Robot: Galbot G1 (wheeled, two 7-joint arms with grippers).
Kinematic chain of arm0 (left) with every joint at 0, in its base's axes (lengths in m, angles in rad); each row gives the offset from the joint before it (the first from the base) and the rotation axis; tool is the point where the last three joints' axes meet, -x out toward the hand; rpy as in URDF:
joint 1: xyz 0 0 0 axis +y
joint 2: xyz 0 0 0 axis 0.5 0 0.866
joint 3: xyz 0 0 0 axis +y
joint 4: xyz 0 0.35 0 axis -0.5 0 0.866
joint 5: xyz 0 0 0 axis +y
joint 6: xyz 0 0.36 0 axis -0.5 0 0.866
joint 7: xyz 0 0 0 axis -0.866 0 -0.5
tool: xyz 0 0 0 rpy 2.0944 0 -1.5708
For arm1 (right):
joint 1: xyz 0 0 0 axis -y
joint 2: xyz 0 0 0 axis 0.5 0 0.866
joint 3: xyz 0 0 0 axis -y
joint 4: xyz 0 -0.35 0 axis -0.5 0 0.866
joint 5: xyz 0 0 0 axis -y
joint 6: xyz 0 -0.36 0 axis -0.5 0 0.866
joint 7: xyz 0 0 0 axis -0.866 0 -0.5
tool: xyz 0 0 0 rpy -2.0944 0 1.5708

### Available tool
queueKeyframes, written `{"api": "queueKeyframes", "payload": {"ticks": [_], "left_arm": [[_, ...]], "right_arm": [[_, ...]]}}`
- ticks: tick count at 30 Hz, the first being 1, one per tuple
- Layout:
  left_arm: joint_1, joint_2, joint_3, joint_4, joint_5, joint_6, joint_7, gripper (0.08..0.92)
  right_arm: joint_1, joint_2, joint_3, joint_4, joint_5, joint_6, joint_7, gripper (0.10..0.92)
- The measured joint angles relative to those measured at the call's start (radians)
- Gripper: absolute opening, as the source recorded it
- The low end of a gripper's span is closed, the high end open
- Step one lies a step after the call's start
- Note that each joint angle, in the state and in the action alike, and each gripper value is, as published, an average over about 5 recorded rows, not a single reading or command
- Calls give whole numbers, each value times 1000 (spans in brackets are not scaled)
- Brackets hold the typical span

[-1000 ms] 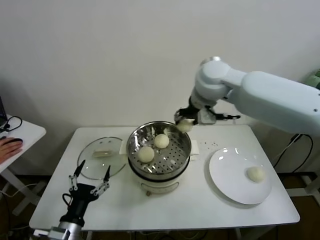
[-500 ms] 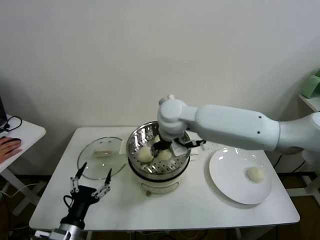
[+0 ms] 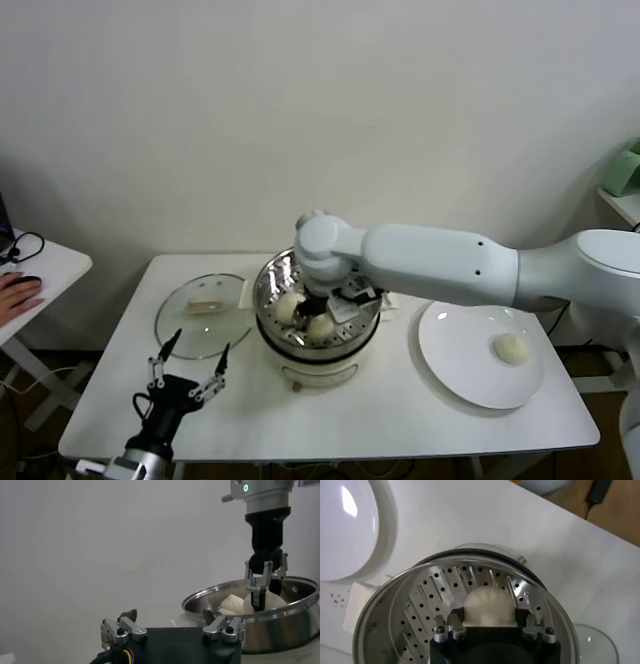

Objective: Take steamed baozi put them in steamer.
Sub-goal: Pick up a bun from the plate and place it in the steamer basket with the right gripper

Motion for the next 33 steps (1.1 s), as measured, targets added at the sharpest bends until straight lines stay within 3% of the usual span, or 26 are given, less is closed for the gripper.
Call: {"api": "queueKeyframes", "payload": {"ticks": [27, 33], "left_arm": [[-17, 9, 17, -10, -1, 24, -11, 823], [-20, 10, 17, -11, -1, 26, -12, 823]], "right_arm": [[-23, -13, -24, -18, -15, 79, 11, 699], [-23, -18, -21, -20, -18, 88, 17, 796]]}}
